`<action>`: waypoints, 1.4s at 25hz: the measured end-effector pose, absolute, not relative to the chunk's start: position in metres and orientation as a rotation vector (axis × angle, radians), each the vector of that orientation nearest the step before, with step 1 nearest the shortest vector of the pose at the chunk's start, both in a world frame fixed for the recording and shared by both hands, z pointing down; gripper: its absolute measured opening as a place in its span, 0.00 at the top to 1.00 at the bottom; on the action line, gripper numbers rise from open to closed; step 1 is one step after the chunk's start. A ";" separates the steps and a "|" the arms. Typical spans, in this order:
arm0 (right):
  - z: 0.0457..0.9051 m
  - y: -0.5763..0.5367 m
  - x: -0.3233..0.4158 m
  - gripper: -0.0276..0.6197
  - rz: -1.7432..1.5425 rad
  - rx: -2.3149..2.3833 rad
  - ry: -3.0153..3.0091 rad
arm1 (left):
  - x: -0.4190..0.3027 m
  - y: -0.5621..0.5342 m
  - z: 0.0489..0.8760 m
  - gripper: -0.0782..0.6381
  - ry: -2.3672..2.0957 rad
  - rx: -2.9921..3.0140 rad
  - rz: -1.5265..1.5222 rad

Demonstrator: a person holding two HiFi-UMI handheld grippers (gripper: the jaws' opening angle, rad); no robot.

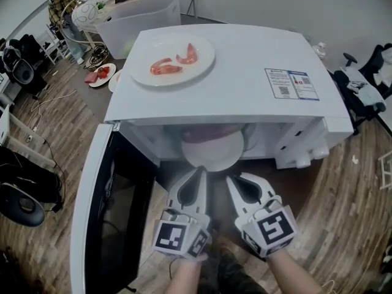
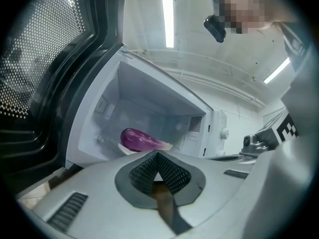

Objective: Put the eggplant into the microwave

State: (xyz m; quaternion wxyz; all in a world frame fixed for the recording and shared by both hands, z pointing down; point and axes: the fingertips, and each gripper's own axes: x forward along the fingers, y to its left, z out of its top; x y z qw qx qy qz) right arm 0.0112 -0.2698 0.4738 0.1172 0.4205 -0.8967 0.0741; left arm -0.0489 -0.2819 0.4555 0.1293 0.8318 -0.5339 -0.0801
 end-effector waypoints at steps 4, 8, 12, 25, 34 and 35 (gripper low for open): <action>0.474 -0.274 0.010 0.95 0.212 1.244 -2.615 | -0.051 -0.283 0.456 0.89 -1.559 2.409 -0.239; 0.475 -0.277 0.009 0.95 0.218 1.263 -2.607 | -0.052 -0.285 0.456 0.89 -1.559 2.404 -0.247; 0.474 -0.281 0.009 0.95 0.244 1.300 -2.611 | -0.051 -0.287 0.456 0.89 -1.561 2.407 -0.241; 0.476 -0.292 0.006 0.95 0.268 1.332 -2.598 | -0.052 -0.297 0.457 0.89 -1.567 2.406 -0.234; 0.481 -0.300 0.003 0.95 0.311 1.368 -2.584 | -0.057 -0.308 0.458 0.89 -1.562 2.401 -0.230; 0.481 -0.302 0.002 0.95 0.312 1.371 -2.584 | -0.057 -0.309 0.458 0.89 -1.562 2.399 -0.229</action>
